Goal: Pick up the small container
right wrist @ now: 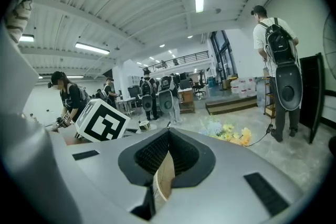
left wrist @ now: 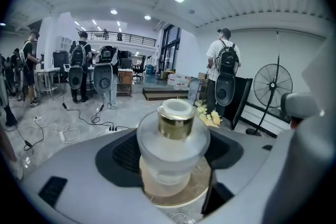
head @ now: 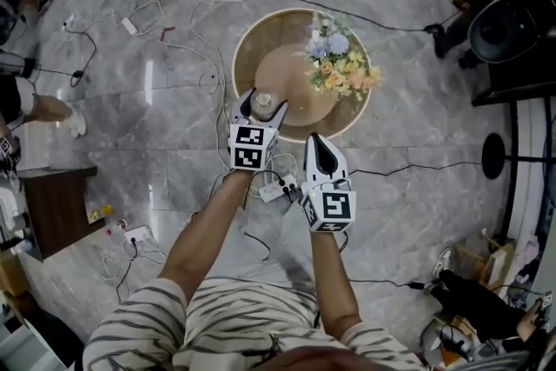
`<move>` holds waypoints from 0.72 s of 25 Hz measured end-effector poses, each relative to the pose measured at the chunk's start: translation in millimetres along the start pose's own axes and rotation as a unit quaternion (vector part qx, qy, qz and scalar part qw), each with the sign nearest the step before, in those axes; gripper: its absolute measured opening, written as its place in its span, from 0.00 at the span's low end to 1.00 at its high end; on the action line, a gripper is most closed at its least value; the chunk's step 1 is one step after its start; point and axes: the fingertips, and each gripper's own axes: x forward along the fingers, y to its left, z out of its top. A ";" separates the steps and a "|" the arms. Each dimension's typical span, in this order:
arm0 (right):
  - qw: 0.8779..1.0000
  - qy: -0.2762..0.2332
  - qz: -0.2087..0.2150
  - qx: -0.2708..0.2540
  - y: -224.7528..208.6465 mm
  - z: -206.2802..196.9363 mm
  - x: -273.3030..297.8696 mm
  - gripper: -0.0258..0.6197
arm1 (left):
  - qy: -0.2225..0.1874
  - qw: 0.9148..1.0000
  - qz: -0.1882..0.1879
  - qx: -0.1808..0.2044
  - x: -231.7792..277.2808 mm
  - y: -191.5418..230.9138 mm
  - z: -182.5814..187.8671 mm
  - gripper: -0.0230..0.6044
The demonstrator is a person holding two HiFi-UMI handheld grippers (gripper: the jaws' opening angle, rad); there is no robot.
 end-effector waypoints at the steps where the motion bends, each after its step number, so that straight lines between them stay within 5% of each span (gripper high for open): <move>1: 1.000 -0.003 0.002 0.001 3.4 8.8 -3.6 0.06 | -0.004 1.000 -0.001 0.002 -9.2 -2.3 11.3 0.57; 8: 0.999 -0.028 0.018 0.007 30.8 64.8 -23.7 0.06 | -0.032 0.999 0.002 0.005 -73.2 -12.7 81.6 0.57; 18: 0.998 -0.054 0.029 0.008 44.9 114.2 -45.8 0.05 | -0.054 0.998 0.002 0.028 -156.1 -25.0 134.7 0.57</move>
